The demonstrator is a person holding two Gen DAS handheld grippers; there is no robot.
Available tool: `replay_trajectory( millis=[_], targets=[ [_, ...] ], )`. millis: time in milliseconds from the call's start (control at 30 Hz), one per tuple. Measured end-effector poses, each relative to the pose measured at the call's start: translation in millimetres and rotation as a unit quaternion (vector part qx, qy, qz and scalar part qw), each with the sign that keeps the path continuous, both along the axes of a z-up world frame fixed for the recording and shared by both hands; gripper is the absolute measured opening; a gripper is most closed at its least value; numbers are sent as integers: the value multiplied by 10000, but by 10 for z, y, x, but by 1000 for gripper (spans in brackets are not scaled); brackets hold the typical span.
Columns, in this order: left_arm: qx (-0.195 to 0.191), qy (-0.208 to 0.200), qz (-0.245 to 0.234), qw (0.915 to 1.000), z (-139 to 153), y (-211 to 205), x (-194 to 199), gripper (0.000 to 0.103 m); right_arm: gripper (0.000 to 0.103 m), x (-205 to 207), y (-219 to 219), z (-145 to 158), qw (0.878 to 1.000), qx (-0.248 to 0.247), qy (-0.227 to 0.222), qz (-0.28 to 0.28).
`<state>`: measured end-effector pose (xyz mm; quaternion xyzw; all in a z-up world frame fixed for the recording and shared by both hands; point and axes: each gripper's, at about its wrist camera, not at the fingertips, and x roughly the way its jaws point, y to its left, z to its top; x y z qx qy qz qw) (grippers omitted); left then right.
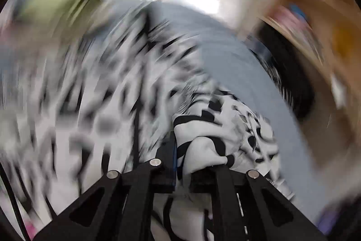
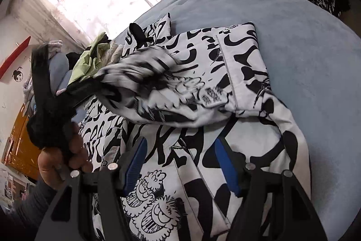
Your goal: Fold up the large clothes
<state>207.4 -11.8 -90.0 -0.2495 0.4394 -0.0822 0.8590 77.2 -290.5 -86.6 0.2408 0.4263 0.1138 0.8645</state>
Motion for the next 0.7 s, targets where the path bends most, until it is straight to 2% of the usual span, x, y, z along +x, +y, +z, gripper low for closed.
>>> replay_trajectory(
  millis=[33,67,133,167,300,367,567,633,700],
  targets=[
    [-560,441,162,9973,-195,173,1,8,63,4,-3,-11,10000,23,16,1],
    [-1028,865,291,9905,-394,305,-12,11,63,6,5,-18,10000,44,23,16],
    [-1552,1397,424,9770,-715,479,-88,17,63,15,36,-22,10000,44,24,75],
    [-1689,1351,400,9755,-757,519,-132,18,63,18,51,-21,9999,40,19,105],
    [-1173,1019,271,9875,-561,505,-218,23,63,6,102,6,9998,18,-48,202],
    [-1272,971,355,9865,-521,554,-207,24,63,6,125,13,9997,32,-75,226],
    [-1885,1139,876,9715,-641,779,-229,26,63,-2,156,-32,9997,128,-24,228],
    [-2148,1246,1002,9635,-731,815,-243,26,63,-27,152,-50,9996,135,-5,259],
    [-2243,1277,1029,9606,-734,819,-255,26,63,-37,159,-62,9995,106,20,280]
  ],
)
